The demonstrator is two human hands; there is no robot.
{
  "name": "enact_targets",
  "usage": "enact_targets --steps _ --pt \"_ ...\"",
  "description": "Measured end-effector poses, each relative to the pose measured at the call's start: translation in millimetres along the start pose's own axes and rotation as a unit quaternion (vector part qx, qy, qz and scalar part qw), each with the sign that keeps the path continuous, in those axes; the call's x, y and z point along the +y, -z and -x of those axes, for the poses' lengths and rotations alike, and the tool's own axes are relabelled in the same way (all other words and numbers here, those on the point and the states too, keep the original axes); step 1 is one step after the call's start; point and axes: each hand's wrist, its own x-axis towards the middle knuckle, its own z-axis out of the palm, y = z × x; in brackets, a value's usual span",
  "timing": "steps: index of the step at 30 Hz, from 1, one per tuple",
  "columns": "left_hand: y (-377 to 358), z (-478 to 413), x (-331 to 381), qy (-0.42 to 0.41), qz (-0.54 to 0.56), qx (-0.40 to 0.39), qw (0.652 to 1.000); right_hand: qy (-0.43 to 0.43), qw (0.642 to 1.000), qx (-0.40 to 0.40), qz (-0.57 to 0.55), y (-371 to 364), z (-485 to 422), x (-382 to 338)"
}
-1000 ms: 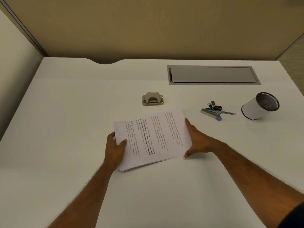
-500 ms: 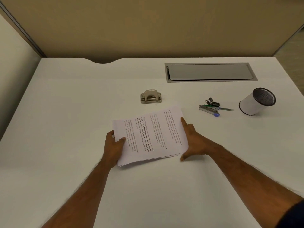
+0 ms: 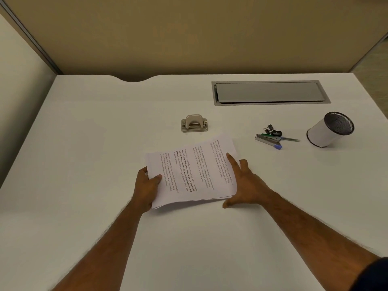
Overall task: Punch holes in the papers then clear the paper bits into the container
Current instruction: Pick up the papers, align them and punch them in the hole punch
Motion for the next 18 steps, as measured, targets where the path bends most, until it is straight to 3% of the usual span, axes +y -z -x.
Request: enact_targets --steps 12,15,18 --pt "7.3 4.7 2.0 -0.033 -0.027 -0.033 0.999 -0.025 0.999 0.04 0.015 -6.4 -3.8 1.6" --pt "6.3 8.0 0.5 -0.047 -0.041 -0.026 0.998 -0.048 0.993 0.042 -0.095 -2.5 -2.4 -0.3" --pt "5.6 8.9 -2.6 -0.063 -0.056 -0.014 0.996 -0.116 0.952 0.069 -0.274 3.5 -6.7 0.8"
